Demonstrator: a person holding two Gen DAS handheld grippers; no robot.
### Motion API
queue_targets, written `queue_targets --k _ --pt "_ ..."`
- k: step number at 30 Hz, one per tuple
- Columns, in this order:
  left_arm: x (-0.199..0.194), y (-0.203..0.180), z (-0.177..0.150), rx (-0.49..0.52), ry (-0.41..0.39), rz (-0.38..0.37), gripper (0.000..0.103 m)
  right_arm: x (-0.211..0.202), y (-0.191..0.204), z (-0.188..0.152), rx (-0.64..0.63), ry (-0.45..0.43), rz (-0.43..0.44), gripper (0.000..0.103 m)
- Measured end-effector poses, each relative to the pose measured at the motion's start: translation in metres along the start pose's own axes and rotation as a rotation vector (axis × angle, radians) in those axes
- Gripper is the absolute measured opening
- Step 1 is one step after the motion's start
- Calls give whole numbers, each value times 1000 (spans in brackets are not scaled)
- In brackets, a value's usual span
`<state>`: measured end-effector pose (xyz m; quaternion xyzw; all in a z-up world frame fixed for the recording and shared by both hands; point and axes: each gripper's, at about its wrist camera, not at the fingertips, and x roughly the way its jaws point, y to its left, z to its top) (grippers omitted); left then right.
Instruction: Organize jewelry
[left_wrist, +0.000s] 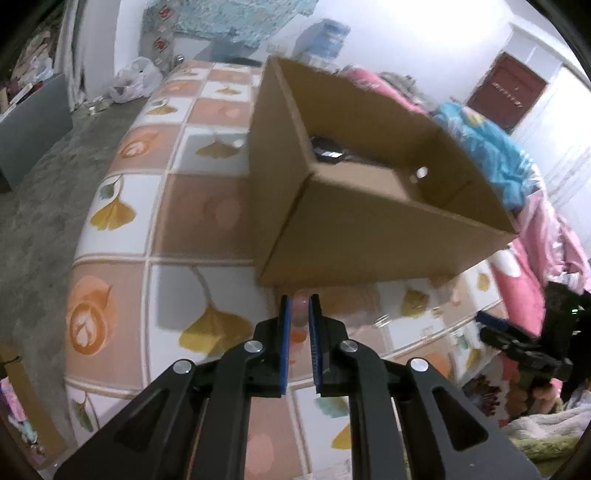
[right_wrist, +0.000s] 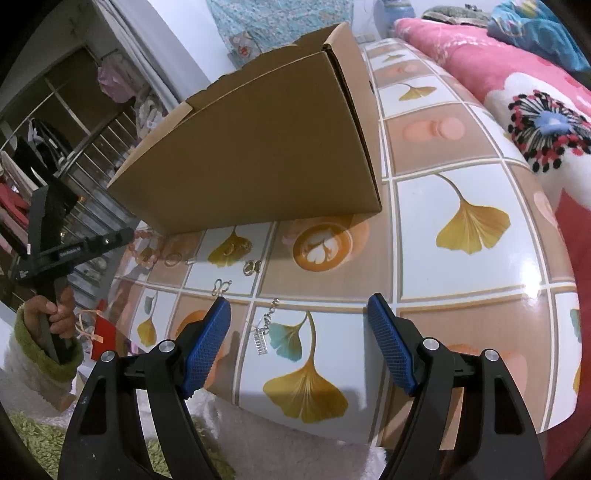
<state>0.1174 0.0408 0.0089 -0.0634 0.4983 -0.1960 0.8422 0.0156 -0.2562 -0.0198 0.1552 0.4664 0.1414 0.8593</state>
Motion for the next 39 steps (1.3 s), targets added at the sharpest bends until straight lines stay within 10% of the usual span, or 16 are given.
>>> queue_targets --k 12,20,26,39 --pt "-10 11 -15 -49 -55 6 24 4 6 -1 -10 7 -26 71" --pt "7 -37 -32 59 -33 -71 32 7 13 -2 -20 10 -55 71" --pt "26 -68 -44 143 -2 -96 32 5 17 -2 -30 13 -73 53" --pt "57 -97 -34 229 25 -33 32 9 36 0 -106 -3 -65 50"
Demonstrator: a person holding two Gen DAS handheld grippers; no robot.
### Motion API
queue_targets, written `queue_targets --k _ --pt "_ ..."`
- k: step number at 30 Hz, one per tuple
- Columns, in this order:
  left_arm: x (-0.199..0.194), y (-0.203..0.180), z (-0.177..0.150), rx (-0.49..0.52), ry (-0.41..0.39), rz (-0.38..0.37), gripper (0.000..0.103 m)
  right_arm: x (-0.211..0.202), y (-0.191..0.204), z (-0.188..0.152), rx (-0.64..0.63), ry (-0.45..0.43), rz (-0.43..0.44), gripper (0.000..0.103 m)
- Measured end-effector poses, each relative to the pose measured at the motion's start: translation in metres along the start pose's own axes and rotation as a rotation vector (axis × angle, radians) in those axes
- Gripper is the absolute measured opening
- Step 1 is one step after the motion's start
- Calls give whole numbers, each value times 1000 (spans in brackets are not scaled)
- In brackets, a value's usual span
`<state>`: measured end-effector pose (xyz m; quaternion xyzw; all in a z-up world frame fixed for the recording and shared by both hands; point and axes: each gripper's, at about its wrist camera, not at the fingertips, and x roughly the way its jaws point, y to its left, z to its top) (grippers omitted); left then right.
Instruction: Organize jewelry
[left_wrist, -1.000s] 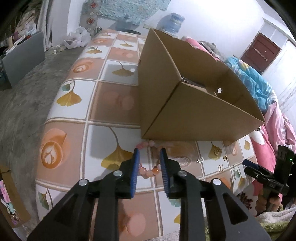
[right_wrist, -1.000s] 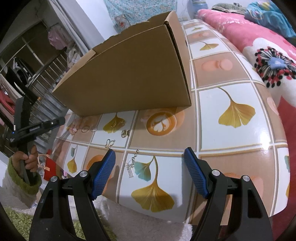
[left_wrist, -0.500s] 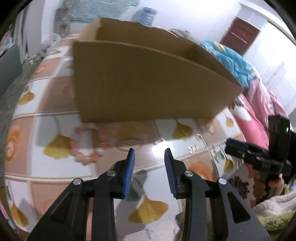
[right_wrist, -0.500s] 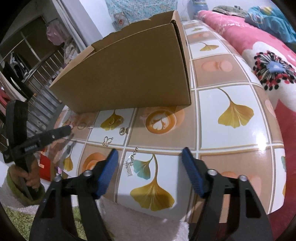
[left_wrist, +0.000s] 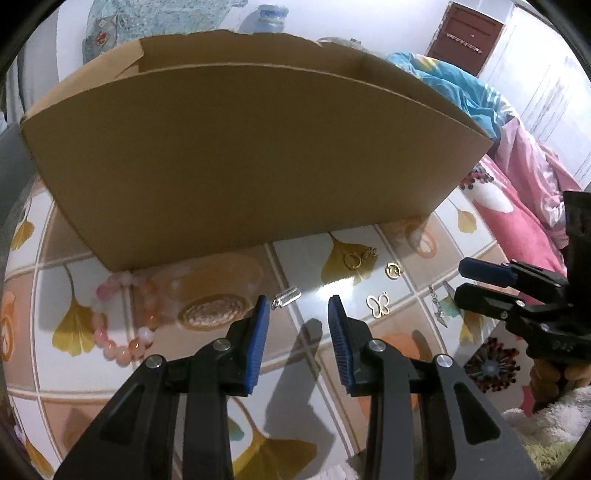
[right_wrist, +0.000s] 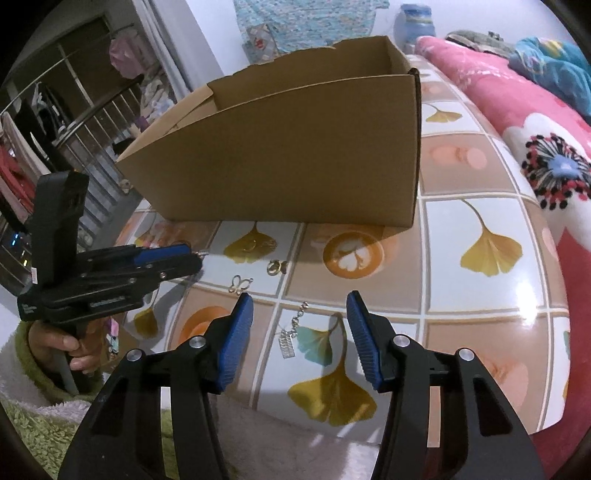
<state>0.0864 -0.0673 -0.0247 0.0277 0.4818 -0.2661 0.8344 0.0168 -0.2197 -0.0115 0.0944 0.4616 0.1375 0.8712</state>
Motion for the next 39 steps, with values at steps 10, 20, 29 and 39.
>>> queue_targets --k 10,20,29,39 --pt "3 -18 3 140 -25 -9 31 4 3 -2 5 12 13 50" --pt "14 -31 7 355 51 140 12 4 3 -3 4 7 23 49" --pt "13 -28 10 314 55 86 4 1 4 -3 4 -4 25 48" --pt "-7 -9 9 183 3 83 4 1 25 -2 -88 -17 53 45"
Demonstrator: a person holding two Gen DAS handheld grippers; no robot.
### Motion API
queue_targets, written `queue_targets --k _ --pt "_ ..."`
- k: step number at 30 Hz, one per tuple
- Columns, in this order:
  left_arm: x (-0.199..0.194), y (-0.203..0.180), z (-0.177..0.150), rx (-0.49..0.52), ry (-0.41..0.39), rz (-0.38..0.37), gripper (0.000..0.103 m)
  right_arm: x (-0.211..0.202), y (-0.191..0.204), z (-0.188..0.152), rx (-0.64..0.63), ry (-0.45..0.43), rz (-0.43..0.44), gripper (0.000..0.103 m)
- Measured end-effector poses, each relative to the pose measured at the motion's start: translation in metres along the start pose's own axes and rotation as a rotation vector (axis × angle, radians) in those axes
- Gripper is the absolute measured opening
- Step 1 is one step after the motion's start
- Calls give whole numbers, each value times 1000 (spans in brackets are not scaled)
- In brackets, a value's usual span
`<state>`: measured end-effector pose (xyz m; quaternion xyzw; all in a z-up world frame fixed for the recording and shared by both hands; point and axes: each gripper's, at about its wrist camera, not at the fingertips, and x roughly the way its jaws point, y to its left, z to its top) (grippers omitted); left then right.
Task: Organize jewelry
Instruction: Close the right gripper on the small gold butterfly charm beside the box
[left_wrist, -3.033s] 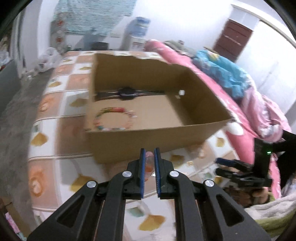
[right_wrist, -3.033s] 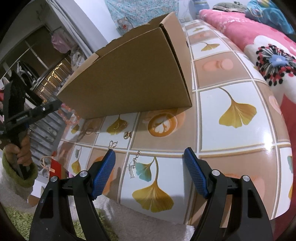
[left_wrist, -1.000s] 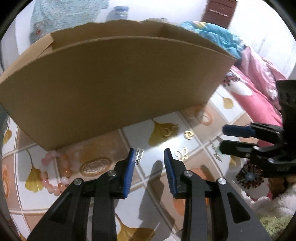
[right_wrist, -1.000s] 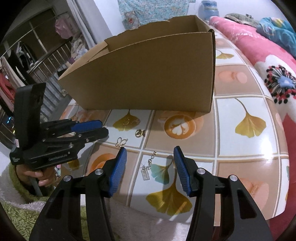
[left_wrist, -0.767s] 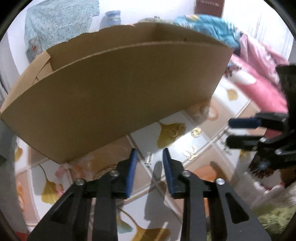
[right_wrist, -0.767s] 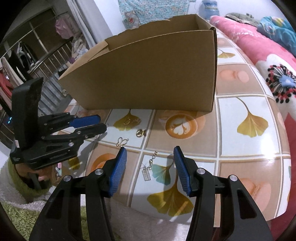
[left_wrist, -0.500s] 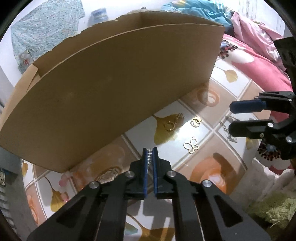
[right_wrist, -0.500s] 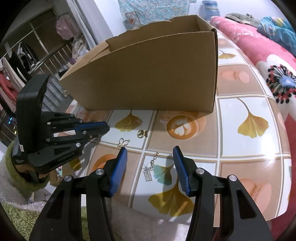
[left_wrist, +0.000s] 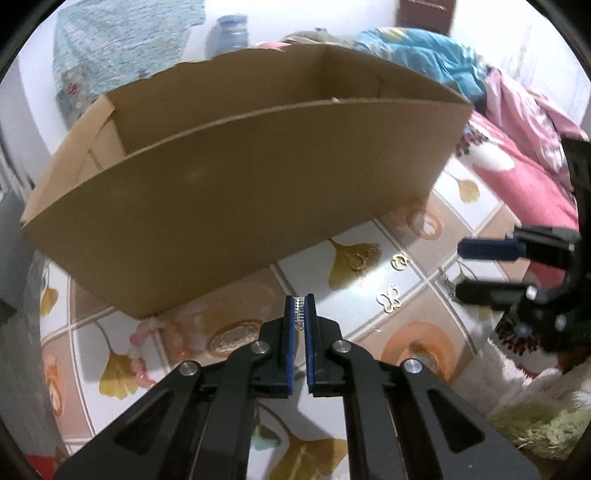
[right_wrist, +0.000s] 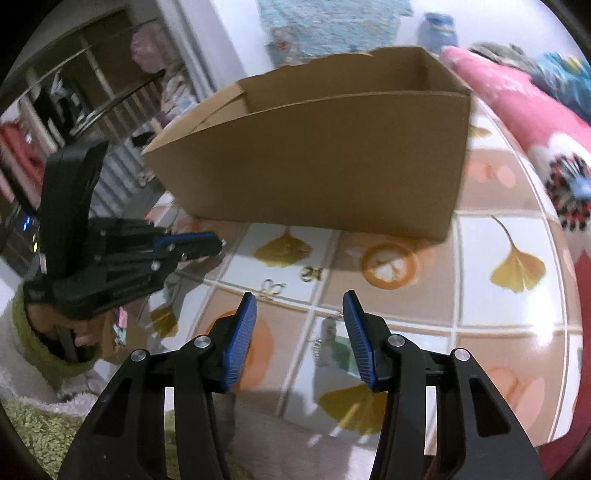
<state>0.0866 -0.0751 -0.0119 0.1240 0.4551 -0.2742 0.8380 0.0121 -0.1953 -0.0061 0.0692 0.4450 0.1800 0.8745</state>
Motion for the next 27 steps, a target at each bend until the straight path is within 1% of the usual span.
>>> queue_targets --k 2,6,8,14,16,18,19,26,27 --pt "-3 5 -2 -26 -7 0 4 6 14 0 -63 7 -14 43" --pt "-7 12 -6 -60 -22 1 4 21 33 0 -130 29 -54 37" --pt "-8 12 -7 -65 -24 -3 4 28 38 0 -151 35 -59 36" --pt "-7 17 -10 -69 -18 -6 4 36 47 3 -265 22 -119 36" --pt "-7 19 -11 -72 -17 -7 4 39 47 5 -293 31 -120 32" --pt "-6 19 -12 -75 -15 -7 4 45 47 5 -304 53 -111 26" --pt "-7 20 -13 -78 -16 -7 4 48 47 4 -306 66 -109 25" --pt "-6 23 -14 -83 -11 -7 4 49 47 6 -315 64 -112 25" --pt "-6 23 -14 -83 -11 -8 4 49 48 7 -318 64 -113 24"
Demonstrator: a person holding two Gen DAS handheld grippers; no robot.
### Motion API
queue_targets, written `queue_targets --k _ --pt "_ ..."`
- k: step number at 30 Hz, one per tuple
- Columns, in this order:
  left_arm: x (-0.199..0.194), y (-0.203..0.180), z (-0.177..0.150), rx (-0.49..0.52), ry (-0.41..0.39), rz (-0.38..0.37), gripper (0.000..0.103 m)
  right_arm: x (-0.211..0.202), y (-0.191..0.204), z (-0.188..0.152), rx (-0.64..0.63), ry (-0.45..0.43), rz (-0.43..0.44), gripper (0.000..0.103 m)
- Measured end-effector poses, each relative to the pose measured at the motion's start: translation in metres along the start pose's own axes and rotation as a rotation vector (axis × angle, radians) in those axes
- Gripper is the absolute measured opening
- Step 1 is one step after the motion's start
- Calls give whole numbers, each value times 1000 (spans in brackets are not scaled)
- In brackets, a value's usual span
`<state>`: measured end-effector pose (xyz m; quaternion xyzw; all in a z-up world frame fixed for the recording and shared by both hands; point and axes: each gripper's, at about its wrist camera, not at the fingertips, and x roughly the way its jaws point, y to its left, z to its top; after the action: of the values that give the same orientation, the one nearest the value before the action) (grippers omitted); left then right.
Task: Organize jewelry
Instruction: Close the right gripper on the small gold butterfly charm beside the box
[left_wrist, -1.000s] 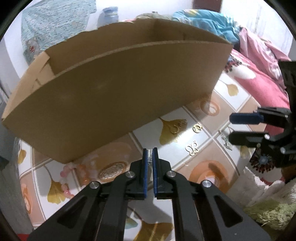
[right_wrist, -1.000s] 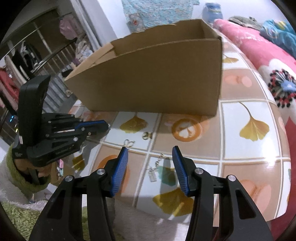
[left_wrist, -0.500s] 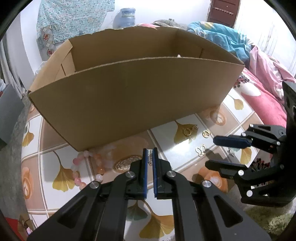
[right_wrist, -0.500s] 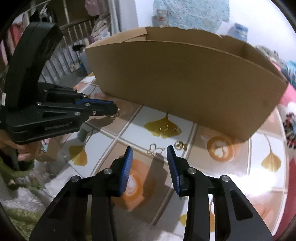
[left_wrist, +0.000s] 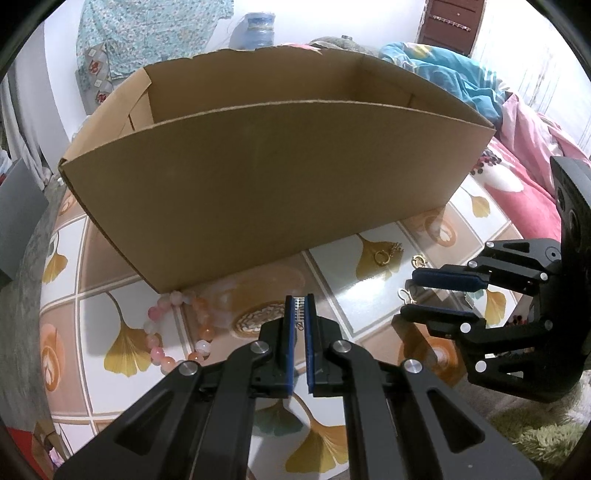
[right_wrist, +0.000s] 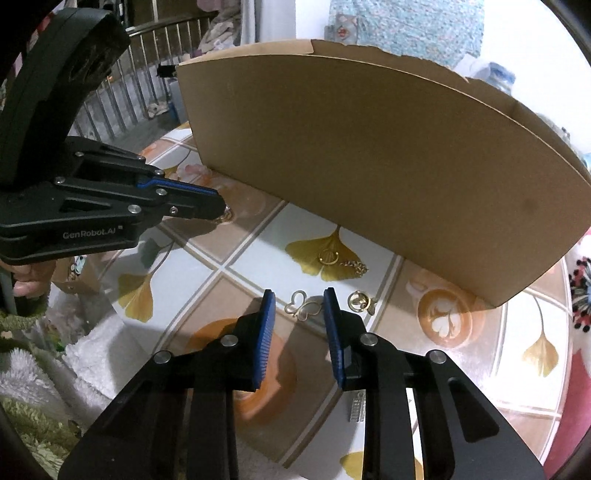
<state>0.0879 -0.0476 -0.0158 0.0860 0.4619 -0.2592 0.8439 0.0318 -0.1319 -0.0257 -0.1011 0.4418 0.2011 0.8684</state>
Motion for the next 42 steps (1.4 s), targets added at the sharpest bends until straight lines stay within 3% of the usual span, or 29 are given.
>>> queue_targets --k 2,7,9,10,17,20,23,32,37,39,42 --pt "0 0 0 0 -1 0 4 -1 0 0 -5 2 -1 17" --pt "-1 0 0 1 -4 0 4 -2 -2 1 5 2 11 17" --pt "-1 0 0 0 -4 -1 4 -3 -2 1 10 2 21 3" --pt "-1 0 0 1 -4 0 4 -3 -2 1 13 5 25 3" --pt "-2 0 1 2 -6 5 4 -7 -1 2 32 -1 32 7" --pt "-1 0 1 1 -5 4 4 -8 -3 3 34 -7 39 20" --pt "-1 -1 0 1 -5 3 4 -5 -3 5 14 2 41 24" --pt "0 0 -1 -1 -5 0 4 8 5 16 -91 128 57 25" --pt "2 2 -2 -7 -2 -5 4 11 5 20 -99 161 59 25" --pt "2 3 -2 -9 -1 -7 4 12 6 22 -106 166 55 18" --pt "2 3 -3 -9 -3 -8 4 9 0 21 -84 168 67 18"
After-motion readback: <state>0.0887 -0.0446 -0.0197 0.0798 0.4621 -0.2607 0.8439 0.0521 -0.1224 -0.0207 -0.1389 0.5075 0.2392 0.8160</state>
